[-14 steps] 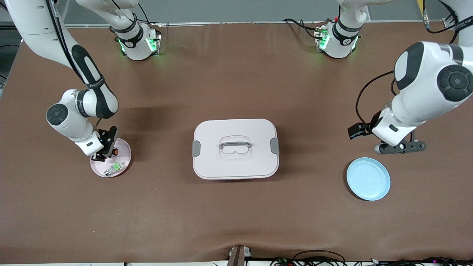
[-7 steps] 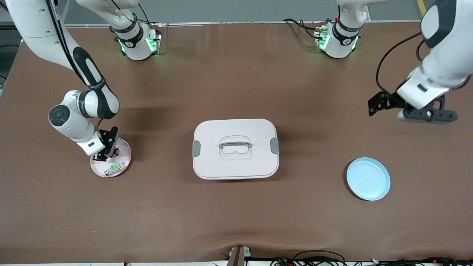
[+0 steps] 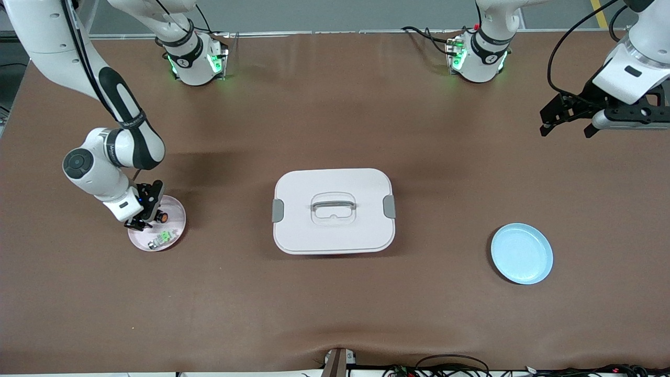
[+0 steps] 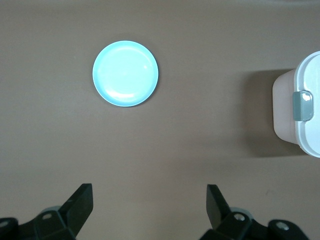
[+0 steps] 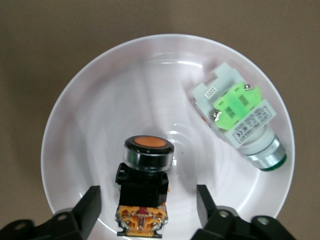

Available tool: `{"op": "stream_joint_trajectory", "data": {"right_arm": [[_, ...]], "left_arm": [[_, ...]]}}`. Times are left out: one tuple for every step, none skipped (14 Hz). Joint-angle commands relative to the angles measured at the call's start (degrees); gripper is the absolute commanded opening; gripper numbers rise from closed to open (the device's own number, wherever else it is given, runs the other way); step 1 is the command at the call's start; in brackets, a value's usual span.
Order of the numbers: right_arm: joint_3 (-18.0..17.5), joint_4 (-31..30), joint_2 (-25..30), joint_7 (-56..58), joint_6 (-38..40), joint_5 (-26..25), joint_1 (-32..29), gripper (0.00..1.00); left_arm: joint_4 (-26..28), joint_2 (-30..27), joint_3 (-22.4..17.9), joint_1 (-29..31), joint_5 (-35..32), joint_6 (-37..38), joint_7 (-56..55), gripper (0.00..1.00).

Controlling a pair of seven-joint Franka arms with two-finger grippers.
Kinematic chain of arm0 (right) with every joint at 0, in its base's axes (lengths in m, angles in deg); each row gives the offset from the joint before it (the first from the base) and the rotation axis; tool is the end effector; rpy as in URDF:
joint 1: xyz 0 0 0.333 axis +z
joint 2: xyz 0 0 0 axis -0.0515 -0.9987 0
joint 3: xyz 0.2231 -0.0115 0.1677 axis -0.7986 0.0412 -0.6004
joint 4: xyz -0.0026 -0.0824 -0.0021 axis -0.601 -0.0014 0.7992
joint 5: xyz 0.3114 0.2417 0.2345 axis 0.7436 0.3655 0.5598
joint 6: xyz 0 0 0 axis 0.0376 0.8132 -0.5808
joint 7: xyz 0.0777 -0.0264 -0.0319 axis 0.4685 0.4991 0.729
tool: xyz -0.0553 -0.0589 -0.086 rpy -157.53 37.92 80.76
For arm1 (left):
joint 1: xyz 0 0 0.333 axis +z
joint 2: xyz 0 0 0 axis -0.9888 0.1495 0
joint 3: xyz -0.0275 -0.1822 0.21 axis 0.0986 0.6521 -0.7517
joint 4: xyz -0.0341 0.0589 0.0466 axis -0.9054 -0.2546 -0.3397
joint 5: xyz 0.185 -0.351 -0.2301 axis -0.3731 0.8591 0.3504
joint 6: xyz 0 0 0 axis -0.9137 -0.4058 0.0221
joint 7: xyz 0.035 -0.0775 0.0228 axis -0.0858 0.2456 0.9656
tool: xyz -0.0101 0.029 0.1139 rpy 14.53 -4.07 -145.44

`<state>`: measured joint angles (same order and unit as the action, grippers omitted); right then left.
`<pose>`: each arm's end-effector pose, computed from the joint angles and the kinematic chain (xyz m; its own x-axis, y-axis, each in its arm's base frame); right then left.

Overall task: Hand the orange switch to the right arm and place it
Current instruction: 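Lower the switch onto the white plate and open the right gripper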

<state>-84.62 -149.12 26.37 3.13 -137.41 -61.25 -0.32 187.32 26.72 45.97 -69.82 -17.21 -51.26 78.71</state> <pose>0.5784 -0.0719 0.0770 0.1511 0.9882 -0.0269 0.9842 -0.1478 0.0976 0.5711 -0.0508 0.5341 0.9913 -0.0278 0.1287 -0.0319 -0.9991 0.0293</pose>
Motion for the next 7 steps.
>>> {"op": "stream_joint_trajectory", "data": {"right_arm": [[-1.0, 3.2, -0.3, 0.2, 4.6, -0.7, -1.2, 1.00], [-1.0, 5.3, -0.3, 0.0, 9.0, -0.3, -1.2, 1.00], [-1.0, 7.6, -0.2, -0.8, 13.0, -0.3, -1.3, 1.00], [-1.0, 9.6, 0.1, -2.3, 17.1, -0.2, -1.4, 1.00], [-1.0, 10.8, 0.8, -5.4, 21.5, -0.2, -1.5, 1.00], [-0.9, 11.3, 2.1, -10.5, 25.2, 0.4, -1.9, 1.00], [-1.0, 11.4, 3.8, -16.7, 28.1, 1.4, -2.8, 1.00]], "left_arm": [[-0.4, 2.0, 0.3, 1.3, 0.7, -0.9, 0.1, 1.00], [-0.4, 2.8, 0.2, 1.3, 0.7, -1.9, 0.1, 1.00], [-0.4, 3.6, 0.2, 1.3, 0.7, -3.6, 0.1, 1.00], [-0.4, 4.5, 0.2, 1.3, 0.7, -4.9, 0.1, 1.00], [-0.4, 5.1, 0.2, 1.3, 0.7, -6.2, 0.1, 1.00], [-0.5, 5.4, 0.3, 1.3, 0.7, -7.0, 0.1, 1.00], [-0.6, 5.8, 0.3, 1.3, 0.7, -7.2, 0.1, 1.00]]}}
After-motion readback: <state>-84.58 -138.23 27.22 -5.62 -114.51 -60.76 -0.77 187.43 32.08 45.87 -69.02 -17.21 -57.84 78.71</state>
